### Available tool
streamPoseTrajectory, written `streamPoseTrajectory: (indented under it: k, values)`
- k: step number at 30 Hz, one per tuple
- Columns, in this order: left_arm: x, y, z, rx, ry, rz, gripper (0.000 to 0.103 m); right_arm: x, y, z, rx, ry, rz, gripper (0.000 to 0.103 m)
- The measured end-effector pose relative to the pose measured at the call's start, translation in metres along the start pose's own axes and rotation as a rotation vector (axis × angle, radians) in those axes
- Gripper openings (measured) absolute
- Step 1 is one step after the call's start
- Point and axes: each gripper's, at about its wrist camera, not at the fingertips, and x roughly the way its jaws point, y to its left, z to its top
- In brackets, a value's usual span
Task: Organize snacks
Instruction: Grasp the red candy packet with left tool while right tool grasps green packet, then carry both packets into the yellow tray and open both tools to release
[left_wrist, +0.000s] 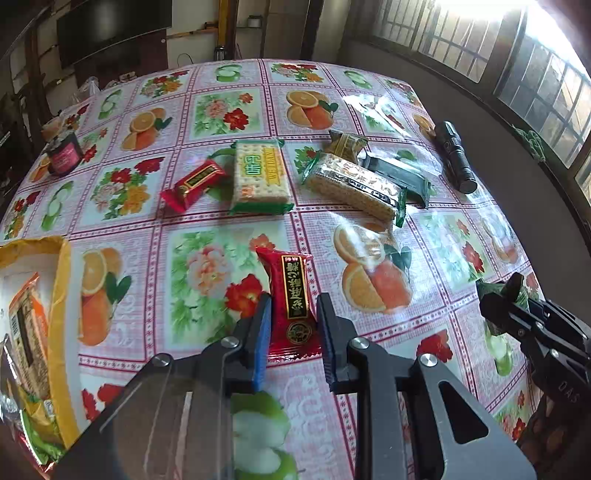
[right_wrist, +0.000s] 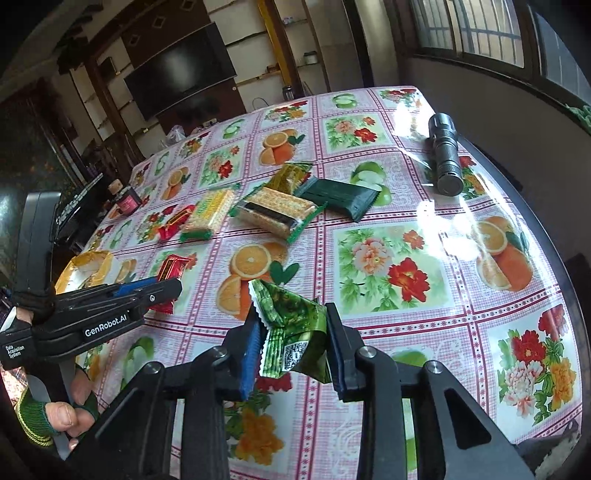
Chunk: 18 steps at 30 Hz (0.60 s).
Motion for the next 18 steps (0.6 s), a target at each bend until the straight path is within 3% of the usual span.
streamPoseTrajectory:
  k: [5, 11, 18]
  values:
    - [-0.041, 0.026, -0.021, -0.039, -0.041, 0.014, 0.025, -0.013, 0.028, -0.004, -0.031, -0.010, 0.067, 0.031]
    - [-0.084, 0.050, -0.041, -0.062, -0.099, 0.086, 0.025, -0.015, 0.069, -0.015, -0.090, 0.012, 0.148, 0.031]
    - [-0.108, 0.079, -0.060, -0.104, -0.125, 0.156, 0.026, -0.009, 0.112, -0.030, -0.170, 0.050, 0.202, 0.031]
